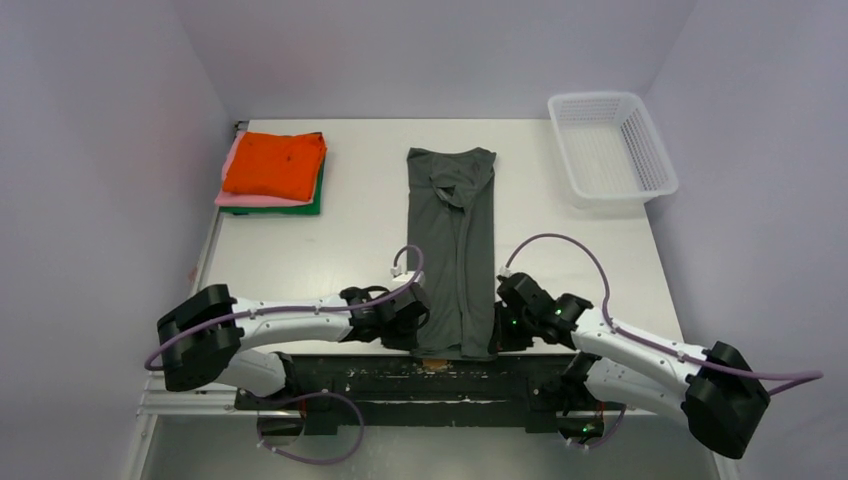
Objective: Fold and stack the t-shirts
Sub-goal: Grab the bottom of the folded rectangular tshirt with both arms, then fold the folded rectangular tshirt in 1/3 of the way
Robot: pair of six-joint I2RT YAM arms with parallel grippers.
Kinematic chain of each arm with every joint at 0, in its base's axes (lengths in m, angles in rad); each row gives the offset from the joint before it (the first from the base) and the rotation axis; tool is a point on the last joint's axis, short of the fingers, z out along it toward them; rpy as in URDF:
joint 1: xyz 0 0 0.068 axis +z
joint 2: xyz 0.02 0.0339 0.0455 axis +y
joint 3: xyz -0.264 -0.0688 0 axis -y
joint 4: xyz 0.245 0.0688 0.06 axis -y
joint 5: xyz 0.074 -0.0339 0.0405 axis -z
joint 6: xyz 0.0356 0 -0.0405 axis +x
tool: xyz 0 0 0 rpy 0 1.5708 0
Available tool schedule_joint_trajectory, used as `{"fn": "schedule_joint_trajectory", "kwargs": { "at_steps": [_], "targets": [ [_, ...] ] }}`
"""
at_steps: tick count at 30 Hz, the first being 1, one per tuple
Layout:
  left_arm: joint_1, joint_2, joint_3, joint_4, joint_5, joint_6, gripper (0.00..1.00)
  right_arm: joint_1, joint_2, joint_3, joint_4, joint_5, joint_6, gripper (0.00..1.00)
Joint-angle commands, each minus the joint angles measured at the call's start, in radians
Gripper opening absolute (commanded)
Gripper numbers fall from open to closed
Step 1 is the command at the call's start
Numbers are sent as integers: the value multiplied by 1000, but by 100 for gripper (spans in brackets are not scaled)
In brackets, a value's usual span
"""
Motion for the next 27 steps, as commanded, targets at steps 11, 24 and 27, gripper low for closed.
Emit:
{"fn": "schedule_joint_trajectory", "kwargs": {
  "at_steps": [11,24,27],
  "targets": [
    [188,-78,132,32,34,91,0,-8,102,316,-81,236,-62,0],
    [490,246,491,0,172,254,0,-285,504,676,56,298,-221,0],
    [524,315,560,-24,181,268,0,-324,585,738,87,285,-241,0]
  ]
}}
